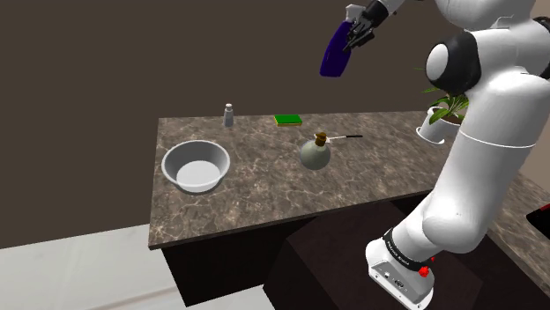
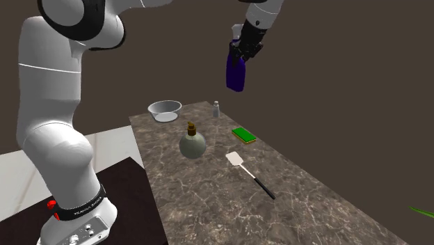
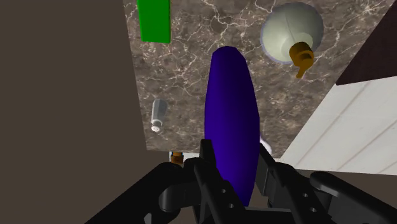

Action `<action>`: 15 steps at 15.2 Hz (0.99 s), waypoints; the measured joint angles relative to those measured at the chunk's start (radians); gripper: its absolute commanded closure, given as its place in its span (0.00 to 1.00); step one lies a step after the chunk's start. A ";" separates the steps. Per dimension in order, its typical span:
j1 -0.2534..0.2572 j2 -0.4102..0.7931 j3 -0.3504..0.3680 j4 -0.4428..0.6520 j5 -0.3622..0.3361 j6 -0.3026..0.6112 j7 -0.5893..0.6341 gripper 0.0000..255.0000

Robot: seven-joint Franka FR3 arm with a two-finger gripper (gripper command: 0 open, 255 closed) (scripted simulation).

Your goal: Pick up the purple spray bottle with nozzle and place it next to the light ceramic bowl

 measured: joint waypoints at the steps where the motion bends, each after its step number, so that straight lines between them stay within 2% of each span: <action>1: 0.053 -0.048 -0.004 -0.063 -0.032 0.040 0.015 1.00; 7: 0.267 -0.281 0.038 -0.311 -0.191 0.237 0.158 1.00; 10: 0.326 -0.374 0.089 -0.403 -0.252 0.319 0.240 1.00; 15: 0.386 -0.491 0.193 -0.522 -0.321 0.434 0.378 1.00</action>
